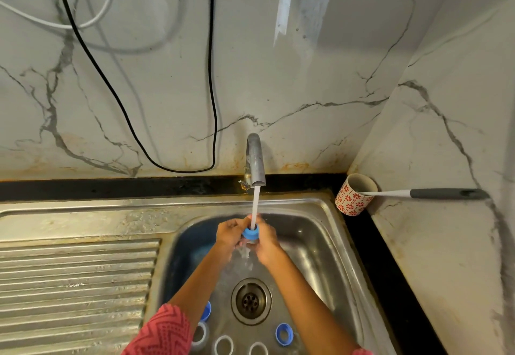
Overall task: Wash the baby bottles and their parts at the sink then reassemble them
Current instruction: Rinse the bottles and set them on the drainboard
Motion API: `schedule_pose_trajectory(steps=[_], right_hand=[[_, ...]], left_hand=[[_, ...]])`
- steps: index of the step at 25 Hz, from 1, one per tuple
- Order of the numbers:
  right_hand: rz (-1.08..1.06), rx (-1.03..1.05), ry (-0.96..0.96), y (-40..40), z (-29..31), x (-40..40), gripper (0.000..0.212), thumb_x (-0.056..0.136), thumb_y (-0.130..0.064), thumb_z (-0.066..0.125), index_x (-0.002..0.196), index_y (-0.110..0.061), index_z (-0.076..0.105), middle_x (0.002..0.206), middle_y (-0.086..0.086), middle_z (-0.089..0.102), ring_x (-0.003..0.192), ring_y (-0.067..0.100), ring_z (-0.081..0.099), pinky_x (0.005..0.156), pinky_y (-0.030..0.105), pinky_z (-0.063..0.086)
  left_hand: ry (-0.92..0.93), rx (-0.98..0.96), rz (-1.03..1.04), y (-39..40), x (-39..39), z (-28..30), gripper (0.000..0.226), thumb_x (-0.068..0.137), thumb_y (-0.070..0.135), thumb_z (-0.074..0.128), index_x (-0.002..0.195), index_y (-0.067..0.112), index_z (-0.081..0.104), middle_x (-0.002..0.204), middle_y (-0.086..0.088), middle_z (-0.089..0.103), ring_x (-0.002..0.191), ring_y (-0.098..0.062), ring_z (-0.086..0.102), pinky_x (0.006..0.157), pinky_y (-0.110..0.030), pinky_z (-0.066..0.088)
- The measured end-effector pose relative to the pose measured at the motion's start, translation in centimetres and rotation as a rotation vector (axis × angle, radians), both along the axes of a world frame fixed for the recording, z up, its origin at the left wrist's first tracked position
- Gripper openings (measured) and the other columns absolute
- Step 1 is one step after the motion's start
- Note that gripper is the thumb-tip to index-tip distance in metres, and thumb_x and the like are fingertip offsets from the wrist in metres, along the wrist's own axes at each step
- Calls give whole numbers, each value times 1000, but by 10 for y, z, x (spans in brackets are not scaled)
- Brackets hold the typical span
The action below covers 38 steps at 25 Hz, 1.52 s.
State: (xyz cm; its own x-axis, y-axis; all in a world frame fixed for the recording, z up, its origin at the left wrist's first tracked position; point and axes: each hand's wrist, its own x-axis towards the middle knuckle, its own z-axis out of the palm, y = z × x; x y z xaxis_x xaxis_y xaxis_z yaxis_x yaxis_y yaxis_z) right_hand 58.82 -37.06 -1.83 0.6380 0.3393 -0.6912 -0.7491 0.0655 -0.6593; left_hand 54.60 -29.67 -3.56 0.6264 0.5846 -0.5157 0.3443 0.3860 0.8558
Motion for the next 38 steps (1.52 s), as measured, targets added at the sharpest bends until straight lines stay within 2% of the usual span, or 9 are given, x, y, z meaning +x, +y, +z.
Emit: schedule_pose_trajectory(steps=[6, 11, 18, 22, 26, 30, 34, 36, 38], right_hand=[[60, 70, -34, 13, 7, -6, 17, 91, -17, 61, 103, -5, 63, 95, 15, 67, 84, 27, 65, 75, 41, 58], [235, 291, -166, -3, 34, 5, 21, 93, -5, 52, 107, -12, 66, 91, 9, 56, 79, 17, 53, 69, 26, 48], [502, -524, -455, -21, 52, 29, 24, 91, -29, 60, 83, -7, 68, 73, 5, 65, 66, 15, 60, 70, 29, 55], [686, -769, -938, -16, 63, 58, 27, 97, -23, 46, 92, -8, 68, 91, 10, 68, 86, 24, 63, 77, 32, 49], [818, -922, -1250, 21, 75, 77, 27, 93, -30, 58, 92, -4, 64, 95, 14, 66, 91, 29, 63, 78, 36, 50], [901, -815, -1331, 37, 76, 84, 21, 94, -20, 58, 108, -5, 56, 115, 22, 59, 114, 34, 56, 99, 39, 44], [910, -627, -1335, 34, 71, 91, 39, 98, 3, 38, 136, 4, 31, 150, 22, 26, 139, 31, 30, 114, 34, 23], [937, -665, -1296, 33, 64, 93, 30, 96, -1, 44, 122, 12, 46, 136, 32, 43, 127, 34, 45, 109, 37, 35], [858, -698, -1229, 34, 60, 97, 23, 95, -16, 52, 90, 5, 60, 92, 25, 64, 92, 34, 61, 88, 40, 51]], left_hand=[[54, -298, 430, 18, -9, 2, 29, 94, 18, 43, 74, 4, 58, 68, -11, 57, 52, -15, 46, 49, -23, 38], [-29, -651, 393, 20, -12, -10, 19, 86, 8, 27, 86, 4, 45, 81, -10, 49, 61, -18, 44, 46, -21, 42], [-113, -765, 257, -16, 27, -4, 26, 97, 12, 37, 79, 0, 52, 52, -11, 56, 35, -17, 55, 33, -15, 40], [-4, -815, 221, -17, 40, -3, 35, 96, 9, 28, 67, 4, 47, 38, -6, 47, 45, -13, 45, 36, -14, 37], [65, -775, 178, -16, 41, -4, 38, 98, 18, 34, 64, 7, 44, 39, -8, 51, 47, -16, 48, 53, -14, 46], [119, -745, 137, -14, 52, -13, 32, 99, 15, 36, 68, 6, 43, 55, -12, 52, 59, -19, 42, 40, -18, 42], [138, -650, 132, -17, 61, -23, 24, 98, 5, 37, 77, 1, 47, 73, -14, 47, 67, -23, 49, 70, -30, 50], [112, -646, 109, -19, 59, -26, 15, 97, -2, 37, 97, -5, 53, 78, -17, 50, 83, -29, 56, 84, -39, 49], [114, -643, 102, -19, 49, -25, 22, 96, -6, 38, 113, -9, 51, 85, -21, 53, 103, -34, 56, 84, -41, 51]])
